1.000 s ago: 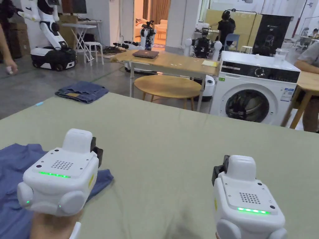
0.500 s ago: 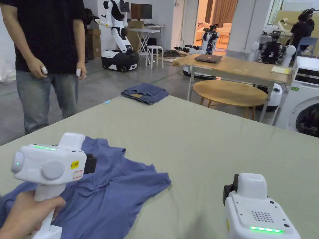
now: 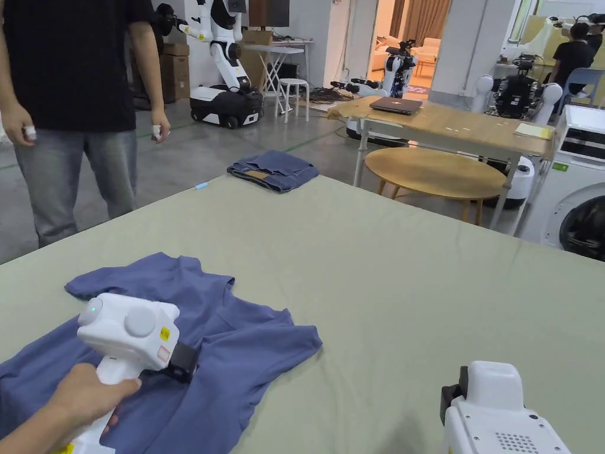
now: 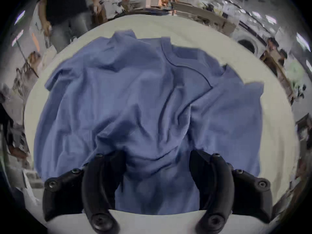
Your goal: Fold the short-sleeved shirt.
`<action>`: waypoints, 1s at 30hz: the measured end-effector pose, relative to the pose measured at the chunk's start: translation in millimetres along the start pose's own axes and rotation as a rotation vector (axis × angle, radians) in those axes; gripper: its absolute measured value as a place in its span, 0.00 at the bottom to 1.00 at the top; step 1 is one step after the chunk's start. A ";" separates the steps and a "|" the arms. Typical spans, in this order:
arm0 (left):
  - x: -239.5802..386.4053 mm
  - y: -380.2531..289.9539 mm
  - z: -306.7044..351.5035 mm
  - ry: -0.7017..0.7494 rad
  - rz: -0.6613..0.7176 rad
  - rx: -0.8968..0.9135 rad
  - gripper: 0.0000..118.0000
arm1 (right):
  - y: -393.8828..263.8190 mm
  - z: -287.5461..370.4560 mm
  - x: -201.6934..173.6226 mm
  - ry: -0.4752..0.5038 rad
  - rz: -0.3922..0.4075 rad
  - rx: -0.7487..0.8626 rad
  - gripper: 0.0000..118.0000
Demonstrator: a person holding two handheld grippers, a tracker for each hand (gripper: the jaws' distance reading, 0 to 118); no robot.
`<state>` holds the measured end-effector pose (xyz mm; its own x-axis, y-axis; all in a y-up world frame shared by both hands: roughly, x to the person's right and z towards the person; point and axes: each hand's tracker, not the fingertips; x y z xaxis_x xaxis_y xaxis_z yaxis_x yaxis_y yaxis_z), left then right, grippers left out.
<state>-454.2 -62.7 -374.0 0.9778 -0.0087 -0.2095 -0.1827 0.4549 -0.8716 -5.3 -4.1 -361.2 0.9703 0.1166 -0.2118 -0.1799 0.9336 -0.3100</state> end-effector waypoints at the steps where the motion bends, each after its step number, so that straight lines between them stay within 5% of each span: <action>1: 7.6 -3.1 6.0 0.031 -0.018 0.046 0.63 | -0.8 0.9 3.3 -0.005 -0.001 -0.003 0.00; 2: 1.8 3.9 -2.0 0.048 -0.021 0.043 0.48 | -1.4 1.9 6.3 -0.014 -0.004 -0.005 0.00; 4: 7.4 1.1 2.8 0.021 -0.028 0.092 0.03 | -2.5 3.7 11.1 -0.023 -0.013 -0.005 0.00; 5: 8.9 0.4 2.2 0.031 -0.027 0.098 0.00 | -3.0 3.8 12.7 -0.025 -0.014 -0.006 0.00; 10: -0.4 1.0 0.3 0.006 0.019 0.118 0.00 | -6.1 6.6 20.2 -0.040 -0.013 -0.019 0.00; 17: -0.5 16.3 66.0 -0.043 0.098 0.380 0.00 | -2.0 19.9 42.8 -0.067 -0.046 0.005 0.00; 30: 131.0 102.2 239.5 -0.297 -0.095 0.730 0.00 | 9.1 55.2 102.6 -0.176 -0.101 0.059 0.00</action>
<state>-320.2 196.0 -384.4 0.9911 0.1145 0.0677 -0.0841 0.9338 -0.3477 101.6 35.1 -334.6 0.9971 0.0743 -0.0160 -0.0758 0.9611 -0.2655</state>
